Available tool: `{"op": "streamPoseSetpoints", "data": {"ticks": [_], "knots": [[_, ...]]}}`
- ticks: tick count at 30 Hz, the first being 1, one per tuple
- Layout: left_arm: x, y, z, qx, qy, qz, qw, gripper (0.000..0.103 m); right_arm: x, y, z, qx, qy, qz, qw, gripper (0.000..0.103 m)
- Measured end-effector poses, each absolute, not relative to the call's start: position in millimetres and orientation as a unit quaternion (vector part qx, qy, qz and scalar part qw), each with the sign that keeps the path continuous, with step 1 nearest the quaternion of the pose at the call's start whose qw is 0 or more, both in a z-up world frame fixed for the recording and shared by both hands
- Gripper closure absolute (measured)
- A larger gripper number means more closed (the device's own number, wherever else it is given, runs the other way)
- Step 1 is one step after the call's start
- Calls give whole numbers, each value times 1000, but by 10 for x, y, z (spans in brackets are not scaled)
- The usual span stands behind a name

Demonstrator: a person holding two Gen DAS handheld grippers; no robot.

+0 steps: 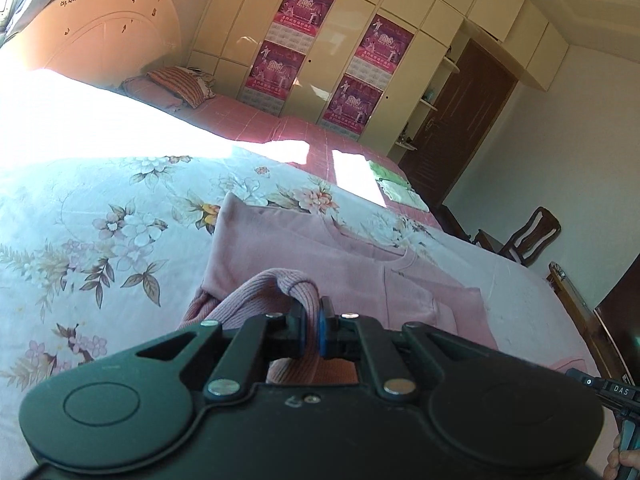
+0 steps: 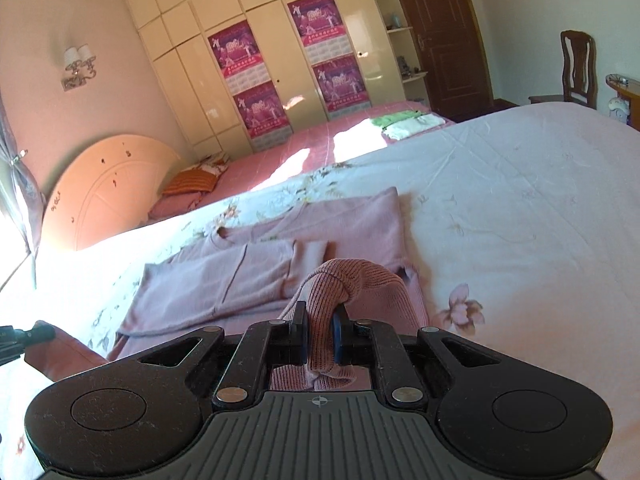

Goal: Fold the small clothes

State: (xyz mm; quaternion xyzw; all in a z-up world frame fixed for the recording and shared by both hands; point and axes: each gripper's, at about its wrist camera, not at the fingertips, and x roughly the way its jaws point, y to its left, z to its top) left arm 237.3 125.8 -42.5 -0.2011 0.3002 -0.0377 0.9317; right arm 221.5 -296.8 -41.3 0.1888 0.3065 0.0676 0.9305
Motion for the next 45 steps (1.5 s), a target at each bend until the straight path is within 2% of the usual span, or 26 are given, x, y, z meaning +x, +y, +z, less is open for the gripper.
{"op": "streamPoseSetpoints", "data": {"ticks": [9, 14, 21, 24, 25, 26, 27, 28, 30, 31, 32, 39, 42, 44, 45], "knots": [[3379, 1392, -470, -230, 287, -6, 930, 98, 3249, -2980, -443, 213, 299, 63, 928, 92], [4033, 1514, -656, -256, 314, 29, 914, 98, 3849, -3022, -617, 226, 319, 50, 919, 92], [4574, 1375, -1018, -180, 356, 56, 915, 96, 4420, -3026, -1035, 229, 369, 33, 900, 92], [4716, 1337, -1129, -139, 372, 65, 915, 83, 4555, -3059, -1143, 230, 384, 19, 894, 92], [4756, 1361, -1153, -132, 381, 67, 913, 74, 4603, -3106, -1176, 241, 389, 18, 889, 89], [4773, 1394, -1155, -128, 383, 70, 912, 66, 4642, -3135, -1192, 249, 391, 16, 886, 85], [4764, 1437, -1141, -127, 377, 72, 915, 47, 4654, -3157, -1185, 247, 389, 12, 888, 74], [4709, 1480, -1096, -123, 360, 71, 922, 32, 4668, -3171, -1164, 238, 382, 11, 893, 66], [4626, 1539, -1019, -108, 343, 66, 931, 23, 4669, -3203, -1109, 225, 373, 17, 900, 55], [4595, 1572, -996, -104, 341, 58, 932, 23, 4655, -3218, -1082, 220, 368, 21, 903, 47], [4569, 1604, -977, -101, 342, 49, 933, 23, 4642, -3235, -1059, 213, 362, 27, 907, 45], [4676, 1506, -1175, -53, 367, 19, 928, 26, 4754, -3197, -1167, 187, 358, 62, 913, 41], [4823, 1425, -1335, -33, 392, 19, 919, 36, 4833, -3077, -1245, 157, 368, 77, 913, 40], [4886, 1401, -1410, -27, 402, 18, 915, 48, 4850, -3062, -1260, 153, 365, 85, 915, 40], [4904, 1391, -1438, -26, 406, 16, 913, 59, 4849, -3078, -1259, 155, 356, 88, 917, 40]]}}
